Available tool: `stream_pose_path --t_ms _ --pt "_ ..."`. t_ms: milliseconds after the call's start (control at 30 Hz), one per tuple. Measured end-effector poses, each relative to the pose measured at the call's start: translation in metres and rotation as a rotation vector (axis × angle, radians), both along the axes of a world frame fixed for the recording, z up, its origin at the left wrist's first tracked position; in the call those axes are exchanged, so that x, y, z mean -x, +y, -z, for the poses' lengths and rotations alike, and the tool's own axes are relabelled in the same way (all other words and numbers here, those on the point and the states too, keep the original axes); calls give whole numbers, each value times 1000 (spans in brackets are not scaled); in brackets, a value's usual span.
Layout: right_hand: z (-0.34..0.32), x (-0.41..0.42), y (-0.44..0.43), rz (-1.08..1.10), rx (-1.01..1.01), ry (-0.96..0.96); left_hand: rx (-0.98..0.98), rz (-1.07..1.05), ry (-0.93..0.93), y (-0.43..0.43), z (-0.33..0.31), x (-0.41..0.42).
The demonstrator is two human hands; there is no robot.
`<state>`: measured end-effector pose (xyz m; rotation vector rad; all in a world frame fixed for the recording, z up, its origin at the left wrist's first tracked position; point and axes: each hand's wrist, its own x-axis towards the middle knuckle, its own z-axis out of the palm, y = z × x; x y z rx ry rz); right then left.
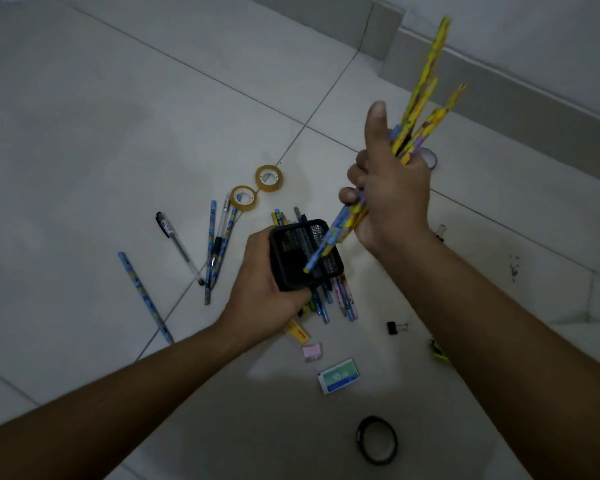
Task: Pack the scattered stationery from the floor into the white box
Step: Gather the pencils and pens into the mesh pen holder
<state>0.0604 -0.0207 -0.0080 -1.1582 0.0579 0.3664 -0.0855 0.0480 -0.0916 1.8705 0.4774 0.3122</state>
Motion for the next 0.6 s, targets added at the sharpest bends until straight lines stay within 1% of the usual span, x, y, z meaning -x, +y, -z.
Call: stream_pose_path --t_ms 100,200,267,433,600 --pt "11 11 8 51 48 -26 31 21 32 -4 -2 -2" --pt "31 23 4 14 279 -235 58 15 33 -4 -7 -6" --pt "41 29 0 -74 356 -336 56 20 32 -3 -10 -8" --pt "50 32 -10 -224 375 -488 63 52 69 -7 -9 -8" --pt "48 26 -18 -275 400 -560 71 31 66 -6 -8 -11"
